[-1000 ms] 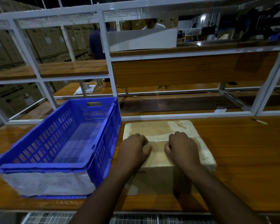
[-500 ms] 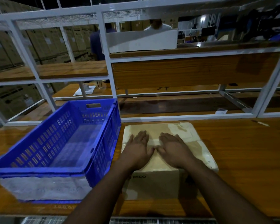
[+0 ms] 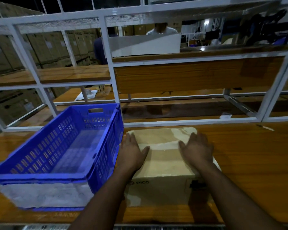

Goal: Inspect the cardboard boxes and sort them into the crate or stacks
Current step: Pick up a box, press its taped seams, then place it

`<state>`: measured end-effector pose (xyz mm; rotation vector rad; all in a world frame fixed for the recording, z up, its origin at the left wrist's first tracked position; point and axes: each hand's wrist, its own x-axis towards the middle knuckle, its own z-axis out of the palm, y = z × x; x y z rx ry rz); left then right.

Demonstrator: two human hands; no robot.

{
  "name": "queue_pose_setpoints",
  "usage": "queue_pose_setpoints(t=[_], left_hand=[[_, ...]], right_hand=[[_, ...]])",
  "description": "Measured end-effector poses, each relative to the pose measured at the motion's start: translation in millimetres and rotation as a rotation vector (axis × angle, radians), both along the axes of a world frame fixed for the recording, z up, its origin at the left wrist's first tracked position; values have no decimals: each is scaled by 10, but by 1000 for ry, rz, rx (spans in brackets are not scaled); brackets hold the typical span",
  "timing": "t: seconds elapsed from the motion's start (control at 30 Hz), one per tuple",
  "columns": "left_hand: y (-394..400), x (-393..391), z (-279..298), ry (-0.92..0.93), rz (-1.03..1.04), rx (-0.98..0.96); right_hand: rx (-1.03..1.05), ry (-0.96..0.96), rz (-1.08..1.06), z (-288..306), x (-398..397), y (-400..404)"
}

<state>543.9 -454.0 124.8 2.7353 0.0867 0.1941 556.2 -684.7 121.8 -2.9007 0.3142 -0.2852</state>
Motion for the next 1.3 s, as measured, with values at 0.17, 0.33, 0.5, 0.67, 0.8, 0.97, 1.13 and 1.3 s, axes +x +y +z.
queue_pose_setpoints(t=[0.17,0.33,0.5,0.67,0.8,0.97,1.13,1.3], left_hand=[[80,-60,38,47,138,-228],[88,-266,55,-98,110,-310],[42,-509,136,-398,90,-460],[82,-560,179,-475,116,-440],[119,-675,85,-395,89,-417],[127,-653,146,-461,86,-294],[3,-564,327,-548,-74,94],[-118,-538,394,-436,-178,281]], right_hand=[[128,-38,-71,56,-75,-90],[282,-259,-72,61,-270,-124],[442,-518,-44,193,-507,-115],[491,-466,-28,190,-586,-141],[478,-324,-37,26,-659,-144],[454,-453,-33,70,-705,-100],[166,-568,153,235,-642,22],[24,-450,219,286,-590,111]])
